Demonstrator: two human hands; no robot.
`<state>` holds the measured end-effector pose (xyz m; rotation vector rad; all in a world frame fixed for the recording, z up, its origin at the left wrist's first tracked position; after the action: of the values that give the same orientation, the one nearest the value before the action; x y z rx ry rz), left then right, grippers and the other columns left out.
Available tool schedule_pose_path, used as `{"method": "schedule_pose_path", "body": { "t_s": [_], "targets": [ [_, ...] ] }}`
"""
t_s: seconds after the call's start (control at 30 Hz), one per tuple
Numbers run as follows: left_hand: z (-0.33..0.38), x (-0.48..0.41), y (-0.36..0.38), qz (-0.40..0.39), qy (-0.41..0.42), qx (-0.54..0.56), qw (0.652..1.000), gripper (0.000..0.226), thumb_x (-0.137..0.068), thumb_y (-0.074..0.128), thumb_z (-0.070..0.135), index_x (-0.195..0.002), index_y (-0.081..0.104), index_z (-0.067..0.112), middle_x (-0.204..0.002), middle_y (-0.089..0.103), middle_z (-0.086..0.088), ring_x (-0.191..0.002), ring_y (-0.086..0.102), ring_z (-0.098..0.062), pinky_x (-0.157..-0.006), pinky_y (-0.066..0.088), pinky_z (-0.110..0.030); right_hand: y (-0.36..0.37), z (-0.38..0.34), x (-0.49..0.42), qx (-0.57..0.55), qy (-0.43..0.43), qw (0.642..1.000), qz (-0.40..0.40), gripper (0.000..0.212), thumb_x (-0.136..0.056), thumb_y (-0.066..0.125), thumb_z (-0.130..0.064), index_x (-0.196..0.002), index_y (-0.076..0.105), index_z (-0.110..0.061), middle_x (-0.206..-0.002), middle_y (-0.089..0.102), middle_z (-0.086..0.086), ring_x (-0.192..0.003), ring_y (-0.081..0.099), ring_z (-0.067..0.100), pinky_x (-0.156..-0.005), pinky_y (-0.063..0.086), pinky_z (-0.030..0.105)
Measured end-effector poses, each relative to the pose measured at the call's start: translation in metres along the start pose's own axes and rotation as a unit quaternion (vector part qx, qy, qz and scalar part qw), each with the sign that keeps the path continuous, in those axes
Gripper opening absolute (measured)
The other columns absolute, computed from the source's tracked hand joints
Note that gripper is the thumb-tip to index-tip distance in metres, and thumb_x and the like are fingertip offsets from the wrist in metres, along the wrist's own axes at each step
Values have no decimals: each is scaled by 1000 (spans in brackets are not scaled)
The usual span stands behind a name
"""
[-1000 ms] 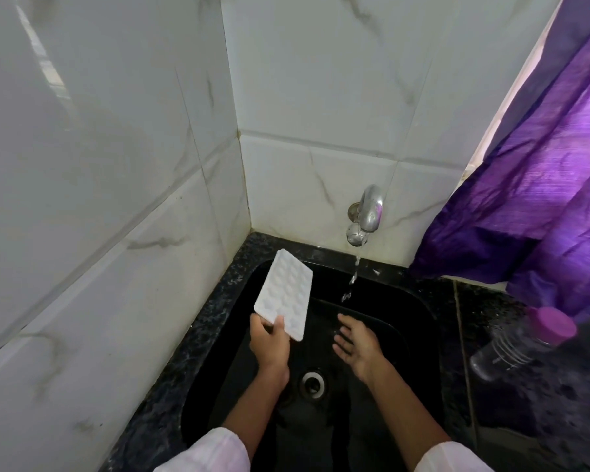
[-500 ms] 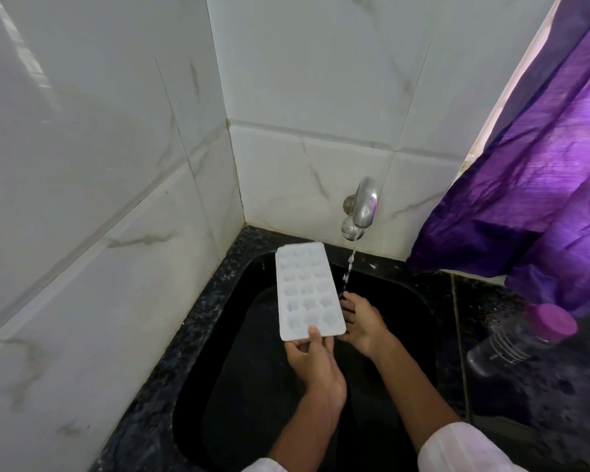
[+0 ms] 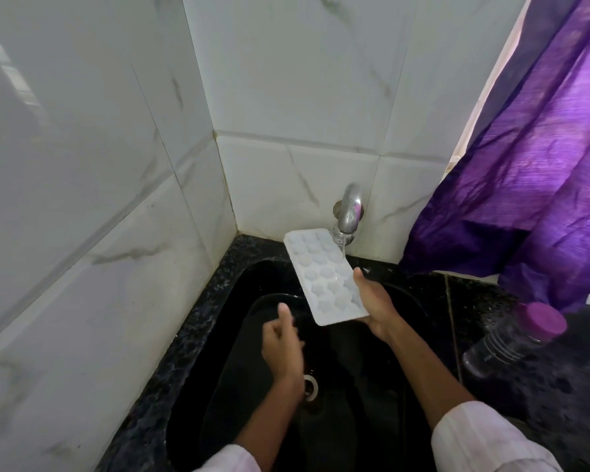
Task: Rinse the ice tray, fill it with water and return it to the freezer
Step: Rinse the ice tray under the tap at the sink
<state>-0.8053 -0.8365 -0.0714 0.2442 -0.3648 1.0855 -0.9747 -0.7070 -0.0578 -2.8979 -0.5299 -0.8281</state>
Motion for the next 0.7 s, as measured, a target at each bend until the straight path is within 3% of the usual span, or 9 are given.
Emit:
{"method": "schedule_pose_path", "body": {
  "t_s": [0.1,0.2,0.27,0.43,0.57,0.7],
  "targets": [
    [24,-39,2,-55,7,-41,998,25,-97,56,47,-98,61,22,-107,69,-3,-95,68,-16,-86,59,-43,2,-15,-2,64,-18,997,-32,43,-100,52,-48,-102,75,-12,-97,78,8,-91,74,28,-88,58,44],
    [48,-57,27,-188,-61,14,980,34,-101,52,46,-118,62,18,-114,72,-5,-102,71,-23,-76,60,-38,6,-26,0,126,-27,989,-68,41,-98,56,-48,-98,77,-12,-95,78,5,-89,75,24,-87,58,39],
    [61,-63,33,-219,-72,32,973,34,-102,52,39,-126,60,15,-118,72,-8,-102,71,-25,-74,60,-38,7,-31,2,149,-38,985,-78,41,-97,58,-49,-96,77,-13,-92,79,3,-86,76,21,-80,59,34],
    [65,-63,40,-205,-57,86,973,33,-101,57,15,-133,53,10,-122,69,-12,-105,70,-28,-75,61,-39,-23,-27,-9,126,-83,984,89,36,-85,67,-56,-91,75,-22,-93,76,-2,-88,72,18,-84,60,39],
    [53,-54,41,-165,-48,130,977,35,-100,58,11,-134,52,13,-125,67,-11,-107,69,-27,-76,62,-37,-32,3,-13,37,-27,991,125,70,-60,71,-72,-112,66,-26,-110,68,-4,-99,68,18,-88,59,44],
    [38,-46,33,-126,-48,150,979,39,-100,58,11,-138,49,15,-122,67,-7,-103,70,-22,-80,61,-39,-26,12,-12,13,-40,992,116,42,-80,76,-44,-114,62,-23,-110,69,-1,-96,69,18,-89,58,42]
  ]
}}
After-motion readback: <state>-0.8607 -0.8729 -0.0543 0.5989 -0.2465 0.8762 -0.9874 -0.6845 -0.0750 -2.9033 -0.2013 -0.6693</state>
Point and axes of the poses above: each hand's wrist, its own x-axis away from the middle knuckle, its own y-axis out of the palm, z = x × y, the point moved 8 cm from there along -x, towards the middle knuckle
